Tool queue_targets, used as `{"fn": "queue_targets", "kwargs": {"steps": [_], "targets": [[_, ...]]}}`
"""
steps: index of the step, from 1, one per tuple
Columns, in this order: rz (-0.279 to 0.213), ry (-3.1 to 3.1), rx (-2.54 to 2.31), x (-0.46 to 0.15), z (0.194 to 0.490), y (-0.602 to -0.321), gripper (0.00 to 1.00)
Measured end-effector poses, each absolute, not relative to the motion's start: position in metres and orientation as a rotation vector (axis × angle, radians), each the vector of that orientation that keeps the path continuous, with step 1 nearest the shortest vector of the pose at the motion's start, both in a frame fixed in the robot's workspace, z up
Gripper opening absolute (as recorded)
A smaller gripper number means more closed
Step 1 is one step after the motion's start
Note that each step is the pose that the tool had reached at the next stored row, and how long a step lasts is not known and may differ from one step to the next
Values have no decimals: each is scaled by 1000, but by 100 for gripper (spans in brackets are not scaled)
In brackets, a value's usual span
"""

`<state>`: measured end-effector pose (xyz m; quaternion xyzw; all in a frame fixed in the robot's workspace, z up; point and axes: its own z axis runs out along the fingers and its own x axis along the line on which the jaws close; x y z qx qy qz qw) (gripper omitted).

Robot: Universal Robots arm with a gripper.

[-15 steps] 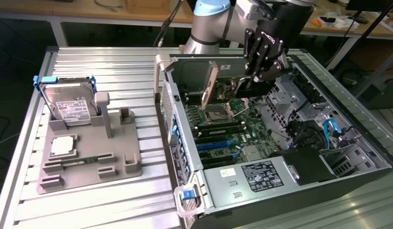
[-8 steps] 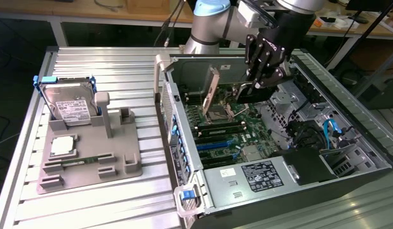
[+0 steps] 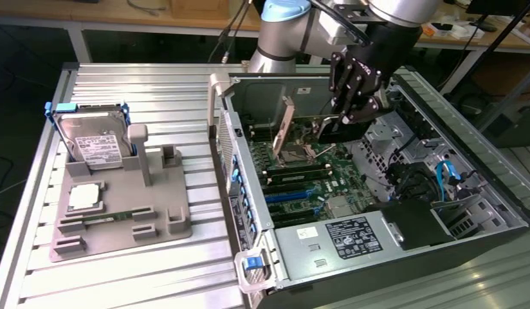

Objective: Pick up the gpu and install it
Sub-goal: 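Insert the gpu into the slot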

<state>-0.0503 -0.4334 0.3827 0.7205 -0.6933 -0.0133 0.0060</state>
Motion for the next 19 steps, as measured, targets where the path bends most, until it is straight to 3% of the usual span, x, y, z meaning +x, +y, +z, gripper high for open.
{"fn": "queue_targets", "kwargs": {"steps": [19], "targets": [[-38, -2201, 2227, -50, 364, -439, 27]]}}
